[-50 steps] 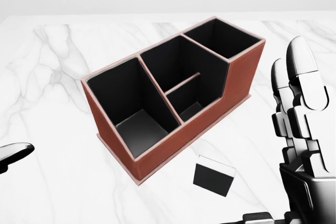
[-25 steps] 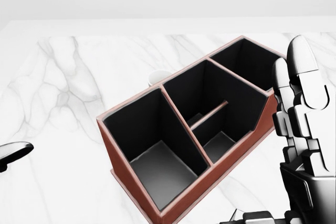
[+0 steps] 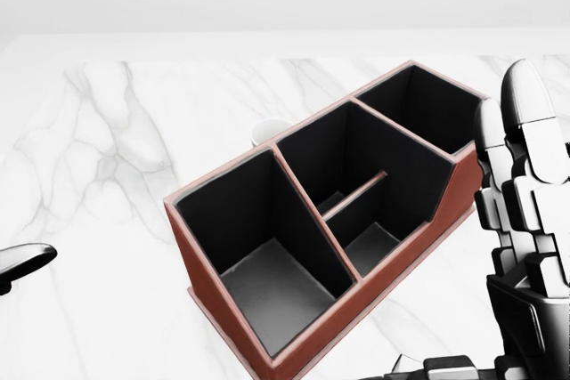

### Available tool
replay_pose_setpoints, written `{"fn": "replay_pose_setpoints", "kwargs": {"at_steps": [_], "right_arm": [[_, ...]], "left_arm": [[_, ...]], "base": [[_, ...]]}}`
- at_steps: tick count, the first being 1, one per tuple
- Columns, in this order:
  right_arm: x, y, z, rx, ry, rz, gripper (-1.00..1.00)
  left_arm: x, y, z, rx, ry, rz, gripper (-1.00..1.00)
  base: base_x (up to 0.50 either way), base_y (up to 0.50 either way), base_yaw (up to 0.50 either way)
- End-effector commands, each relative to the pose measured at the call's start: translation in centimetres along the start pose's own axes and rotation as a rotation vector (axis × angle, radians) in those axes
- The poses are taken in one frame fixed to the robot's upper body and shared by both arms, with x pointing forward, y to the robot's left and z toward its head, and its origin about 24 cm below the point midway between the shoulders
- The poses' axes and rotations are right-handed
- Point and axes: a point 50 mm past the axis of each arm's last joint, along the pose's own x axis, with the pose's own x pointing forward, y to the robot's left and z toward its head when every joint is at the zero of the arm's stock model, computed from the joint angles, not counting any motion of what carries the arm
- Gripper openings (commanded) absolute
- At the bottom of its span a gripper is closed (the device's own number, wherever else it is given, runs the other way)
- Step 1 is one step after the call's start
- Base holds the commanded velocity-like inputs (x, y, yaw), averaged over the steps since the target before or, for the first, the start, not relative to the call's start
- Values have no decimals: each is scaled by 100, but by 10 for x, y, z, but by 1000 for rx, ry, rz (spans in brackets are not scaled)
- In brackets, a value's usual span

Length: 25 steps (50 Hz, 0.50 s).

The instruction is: Pick up the book and place it in the left compartment of the caddy.

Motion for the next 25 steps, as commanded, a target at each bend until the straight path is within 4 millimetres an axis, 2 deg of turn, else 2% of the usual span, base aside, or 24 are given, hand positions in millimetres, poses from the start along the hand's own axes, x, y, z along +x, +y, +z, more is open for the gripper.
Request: {"fn": "replay_pose_setpoints", "kwargs": {"at_steps": [1, 5, 9, 18, 25], "right_arm": [[0, -3, -1, -20, 13, -3, 100], [-3, -2, -5, -83, 70, 42, 100], [-18, 5, -18, -241, 252, 222, 100], [-29, -25, -28, -276, 399, 69, 100], [-37, -20, -33, -336, 499, 106, 100]], "left_arm": [[3, 5, -15, 7, 55, 41, 100], [3, 5, -16, 8, 58, 40, 100], [2, 5, -15, 8, 56, 39, 100], [1, 4, -22, 18, 82, 37, 100], [2, 5, -24, 24, 88, 37, 100]], "base": [[50, 0, 0], [3, 0, 0], [0, 0, 0], [0, 0, 0], [0, 0, 0]]}}
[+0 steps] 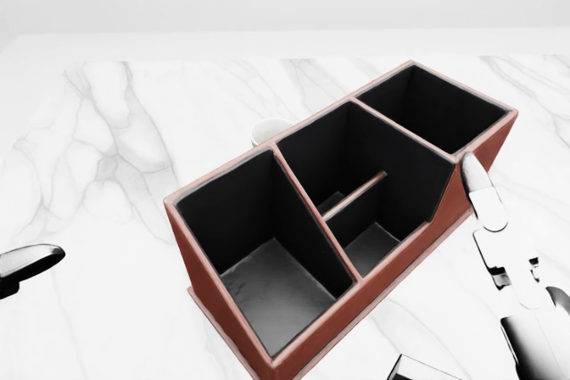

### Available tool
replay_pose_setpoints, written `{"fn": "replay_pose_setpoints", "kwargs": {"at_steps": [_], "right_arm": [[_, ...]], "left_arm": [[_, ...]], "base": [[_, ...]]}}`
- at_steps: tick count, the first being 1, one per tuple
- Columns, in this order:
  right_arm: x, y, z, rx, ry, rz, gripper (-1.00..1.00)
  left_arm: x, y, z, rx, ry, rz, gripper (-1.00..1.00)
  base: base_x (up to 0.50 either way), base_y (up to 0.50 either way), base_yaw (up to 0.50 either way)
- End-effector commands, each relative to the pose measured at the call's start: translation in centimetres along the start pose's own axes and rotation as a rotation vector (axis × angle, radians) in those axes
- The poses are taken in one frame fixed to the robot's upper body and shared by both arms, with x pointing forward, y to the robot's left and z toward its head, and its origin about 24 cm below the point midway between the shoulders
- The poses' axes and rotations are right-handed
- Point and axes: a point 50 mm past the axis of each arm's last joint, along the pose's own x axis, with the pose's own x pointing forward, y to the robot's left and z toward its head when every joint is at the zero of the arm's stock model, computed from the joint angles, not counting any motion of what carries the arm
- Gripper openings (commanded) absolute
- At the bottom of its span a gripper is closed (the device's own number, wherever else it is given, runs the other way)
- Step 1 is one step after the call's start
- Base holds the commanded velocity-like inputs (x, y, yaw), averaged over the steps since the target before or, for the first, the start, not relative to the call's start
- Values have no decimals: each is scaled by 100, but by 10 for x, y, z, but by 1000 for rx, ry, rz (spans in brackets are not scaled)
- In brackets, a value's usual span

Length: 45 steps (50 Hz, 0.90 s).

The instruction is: Pick up the book and place it in the left compartment of the caddy.

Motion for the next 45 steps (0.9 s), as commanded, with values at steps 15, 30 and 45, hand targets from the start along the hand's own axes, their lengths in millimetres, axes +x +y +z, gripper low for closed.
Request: {"fn": "replay_pose_setpoints", "kwargs": {"at_steps": [15, 30, 45], "right_arm": [[-18, -9, -22, -185, 283, -51, 100], [-21, -5, -22, -255, 312, -17, 100], [-20, -9, -25, -237, 343, -49, 100]], "left_arm": [[4, 5, -16, 15, 56, 43, 100], [4, 5, -16, 17, 57, 43, 100], [5, 6, -17, 18, 58, 45, 100]], "base": [[0, 0, 0], [0, 0, 0], [0, 0, 0]]}}
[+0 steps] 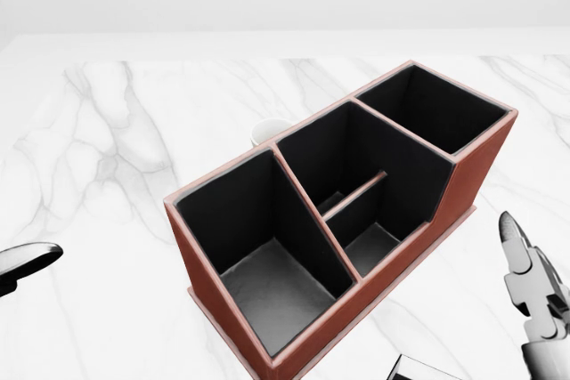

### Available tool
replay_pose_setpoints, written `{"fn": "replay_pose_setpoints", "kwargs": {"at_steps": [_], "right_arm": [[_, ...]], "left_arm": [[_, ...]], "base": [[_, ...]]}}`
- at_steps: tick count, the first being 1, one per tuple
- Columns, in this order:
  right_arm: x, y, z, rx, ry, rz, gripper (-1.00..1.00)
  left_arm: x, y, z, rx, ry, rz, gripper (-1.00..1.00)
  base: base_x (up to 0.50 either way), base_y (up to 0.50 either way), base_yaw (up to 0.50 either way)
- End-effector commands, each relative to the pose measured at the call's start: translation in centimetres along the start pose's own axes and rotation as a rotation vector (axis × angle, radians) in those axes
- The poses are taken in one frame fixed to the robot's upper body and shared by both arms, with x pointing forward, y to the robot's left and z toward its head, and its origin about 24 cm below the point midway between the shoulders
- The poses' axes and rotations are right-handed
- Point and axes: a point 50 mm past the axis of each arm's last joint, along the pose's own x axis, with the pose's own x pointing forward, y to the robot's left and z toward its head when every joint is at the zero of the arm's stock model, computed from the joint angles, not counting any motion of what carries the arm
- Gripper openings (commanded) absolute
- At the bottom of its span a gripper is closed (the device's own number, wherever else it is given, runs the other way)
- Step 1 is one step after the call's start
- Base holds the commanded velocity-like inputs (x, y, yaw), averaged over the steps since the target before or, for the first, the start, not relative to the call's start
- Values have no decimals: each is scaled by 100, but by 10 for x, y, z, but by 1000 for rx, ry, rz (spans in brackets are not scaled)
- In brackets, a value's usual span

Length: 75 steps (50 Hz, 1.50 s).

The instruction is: Pick up the book and place it in the left compartment of the caddy.

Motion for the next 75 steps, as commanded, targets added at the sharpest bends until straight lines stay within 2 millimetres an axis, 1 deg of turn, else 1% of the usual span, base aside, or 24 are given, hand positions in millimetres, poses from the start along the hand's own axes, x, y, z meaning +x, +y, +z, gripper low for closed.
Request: {"fn": "replay_pose_setpoints", "kwargs": {"at_steps": [1, 4, 10, 13, 16, 21, 22, 25, 30, 38, 45, 50, 61, 68, 71, 75], "right_arm": [[2, -3, 1, -2, -10, -18, 100], [1, 0, 2, -7, -17, 7, 100], [3, 5, 9, -86, -95, 87, 100], [3, 7, 8, -107, -104, 123, 100], [5, 8, 3, -113, -96, 144, 100], [7, 8, 0, -111, -92, 146, 100], [6, 11, -5, -92, -68, 156, 100], [7, 13, -11, -82, -46, 161, 100], [9, 9, -15, -81, -32, 152, 100], [11, 11, -28, -49, 23, 150, 100], [12, 10, -33, -41, 43, 148, 100], [14, 10, -40, -26, 68, 154, 100], [21, 17, -60, 10, 124, 193, 100], [29, 18, -67, 2, 135, 204, 100], [33, 16, -65, -12, 118, 208, 100], [36, 15, -69, -14, 122, 210, 100]], "left_arm": [[3, 5, -18, 10, 65, 41, 100], [3, 5, -16, 9, 59, 40, 100], [4, 6, -15, 8, 56, 43, 100], [4, 6, -14, 6, 49, 43, 100], [4, 6, -14, 6, 51, 44, 100], [3, 6, -15, 6, 54, 43, 100], [3, 5, -14, 6, 51, 42, 100], [3, 5, -16, 8, 57, 41, 100], [4, 6, -14, 5, 51, 43, 100], [4, 6, -12, 3, 44, 44, 100], [4, 6, -12, 3, 43, 44, 100], [4, 6, -13, 4, 46, 44, 100], [4, 5, -13, 5, 48, 43, 100], [4, 6, -12, 2, 41, 44, 100], [4, 6, -13, 4, 46, 44, 100], [4, 5, -11, 2, 39, 43, 100]], "base": [[0, 0, 0], [0, 0, 0], [0, 0, 0], [0, 0, 0], [0, 0, 0], [0, 0, 0], [0, 0, 0], [0, 0, 0], [0, 0, 0], [0, 0, 0], [0, 0, 0], [0, 0, 0], [0, 0, 0], [0, 0, 0], [0, 0, 0], [0, 0, 0]]}}
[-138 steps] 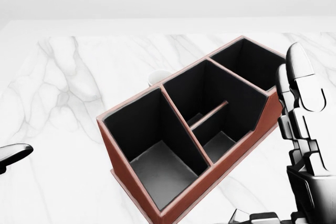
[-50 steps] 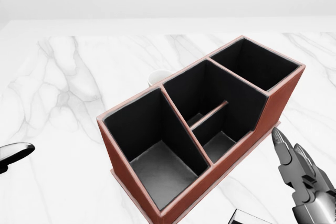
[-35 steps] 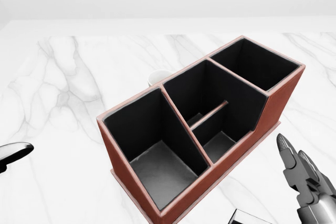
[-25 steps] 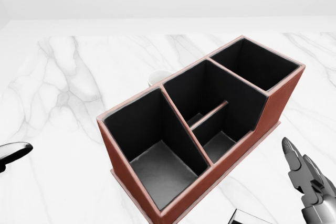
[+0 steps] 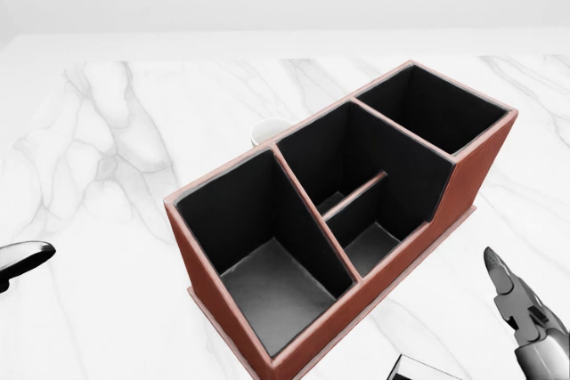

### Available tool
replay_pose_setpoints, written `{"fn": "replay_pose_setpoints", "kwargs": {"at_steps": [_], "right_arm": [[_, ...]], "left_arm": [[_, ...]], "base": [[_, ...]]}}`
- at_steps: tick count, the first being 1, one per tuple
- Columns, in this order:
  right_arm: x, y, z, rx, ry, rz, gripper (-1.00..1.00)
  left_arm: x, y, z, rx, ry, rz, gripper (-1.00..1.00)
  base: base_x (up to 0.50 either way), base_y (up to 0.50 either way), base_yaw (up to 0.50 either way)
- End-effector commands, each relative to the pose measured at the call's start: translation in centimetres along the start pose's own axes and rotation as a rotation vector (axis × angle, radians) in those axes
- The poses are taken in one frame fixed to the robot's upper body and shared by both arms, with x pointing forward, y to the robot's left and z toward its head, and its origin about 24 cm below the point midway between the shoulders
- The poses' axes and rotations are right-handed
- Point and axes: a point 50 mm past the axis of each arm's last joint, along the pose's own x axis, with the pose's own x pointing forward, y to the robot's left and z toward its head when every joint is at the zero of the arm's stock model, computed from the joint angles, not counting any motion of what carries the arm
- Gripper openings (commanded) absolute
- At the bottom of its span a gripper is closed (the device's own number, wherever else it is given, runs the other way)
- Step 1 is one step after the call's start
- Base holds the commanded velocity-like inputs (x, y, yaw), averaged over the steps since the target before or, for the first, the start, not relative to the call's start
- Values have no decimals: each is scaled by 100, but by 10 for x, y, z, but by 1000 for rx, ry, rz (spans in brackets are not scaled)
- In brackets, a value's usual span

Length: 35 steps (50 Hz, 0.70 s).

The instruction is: Pick up the book and place it in the left compartment of the caddy.

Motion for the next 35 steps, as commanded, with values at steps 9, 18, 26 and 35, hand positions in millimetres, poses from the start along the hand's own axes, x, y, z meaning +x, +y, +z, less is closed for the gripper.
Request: {"fn": "replay_pose_setpoints", "kwargs": {"at_steps": [9, 18, 26, 35], "right_arm": [[23, 0, -18, 15, 23, 44, 100], [31, 1, -19, 5, 15, 58, 100], [34, 3, -19, 13, 6, 74, 100], [42, 7, -24, 23, 12, 101, 100]], "left_arm": [[3, 4, -17, 9, 62, 41, 100], [4, 5, -15, 5, 54, 44, 100], [4, 5, -15, 5, 54, 43, 100], [4, 5, -14, 4, 48, 44, 100]], "base": [[0, 0, 0], [0, 0, 0], [0, 0, 0], [0, 0, 0]]}}
